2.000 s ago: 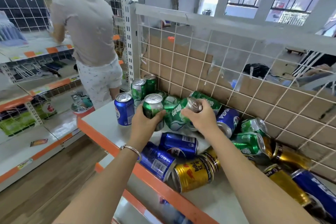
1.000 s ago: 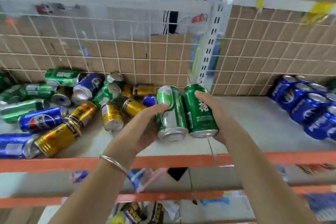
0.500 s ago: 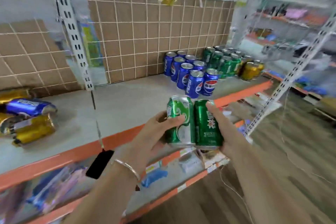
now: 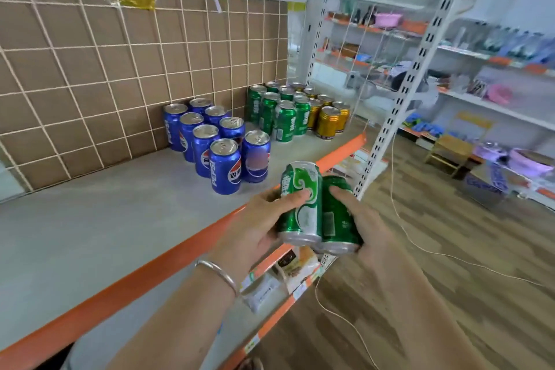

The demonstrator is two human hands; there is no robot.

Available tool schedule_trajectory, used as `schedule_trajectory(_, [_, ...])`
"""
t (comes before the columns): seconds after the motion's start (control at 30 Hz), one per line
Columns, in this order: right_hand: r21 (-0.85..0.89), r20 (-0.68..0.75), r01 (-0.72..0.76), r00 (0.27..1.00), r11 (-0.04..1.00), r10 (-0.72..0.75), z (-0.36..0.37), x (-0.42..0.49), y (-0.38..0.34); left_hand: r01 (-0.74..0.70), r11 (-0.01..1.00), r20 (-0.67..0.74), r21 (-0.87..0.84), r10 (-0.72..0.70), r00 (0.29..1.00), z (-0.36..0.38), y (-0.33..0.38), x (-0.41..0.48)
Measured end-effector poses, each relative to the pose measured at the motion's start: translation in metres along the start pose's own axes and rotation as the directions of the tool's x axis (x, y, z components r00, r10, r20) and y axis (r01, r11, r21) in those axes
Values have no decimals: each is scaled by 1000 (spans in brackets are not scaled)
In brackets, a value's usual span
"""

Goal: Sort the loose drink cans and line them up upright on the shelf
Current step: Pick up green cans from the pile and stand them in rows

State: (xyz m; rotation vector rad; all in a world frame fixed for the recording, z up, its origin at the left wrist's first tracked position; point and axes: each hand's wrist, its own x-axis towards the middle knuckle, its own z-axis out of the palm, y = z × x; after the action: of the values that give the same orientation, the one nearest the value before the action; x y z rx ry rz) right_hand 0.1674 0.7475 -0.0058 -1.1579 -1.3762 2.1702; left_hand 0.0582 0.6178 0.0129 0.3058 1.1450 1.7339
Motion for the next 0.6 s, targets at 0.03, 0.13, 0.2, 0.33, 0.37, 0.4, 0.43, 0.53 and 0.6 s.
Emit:
schedule_trajectory(0.03, [-16, -4, 6, 1000, 1000, -6, -5, 11, -9, 14, 1000, 5, -16, -14, 1000, 6, 3, 15])
schedule_trajectory(0.13, [-16, -45, 29, 999, 999, -29, -17, 47, -37, 56, 997, 30, -44, -54, 998, 22, 15, 58])
schedule_trajectory(0.2, [2, -34, 42, 999, 999, -41, -22, 69, -52, 83, 996, 32, 9, -84, 996, 32, 25, 81])
schedule_trajectory(0.33, [6, -2, 43, 999, 999, -43, -35, 108, -75, 96, 982, 2, 164, -98, 995, 45, 36, 126])
schedule_trajectory(0.37, [3, -4, 50, 999, 999, -50, -38, 119, -79, 90, 980, -17, 177, -88, 996, 46, 36, 137])
schedule_trajectory(0.4, [-5, -4, 58, 998, 998, -58, -41, 128, -83, 81, 980, -35, 183, -76, 996, 48, 35, 146])
schedule_trajectory(0.43, [-21, -9, 71, 997, 997, -72, -43, 138, -85, 60, 979, -58, 197, -49, 997, 49, 33, 157])
schedule_trajectory(0.53, [-90, -6, 154, 988, 984, -155, -45, 168, -97, -57, 959, -176, 276, 109, 978, 51, 24, 194])
schedule_trajectory(0.6, [-145, 27, 220, 976, 965, -218, -45, 190, -108, -121, 896, -282, 427, 259, 924, 45, 17, 225])
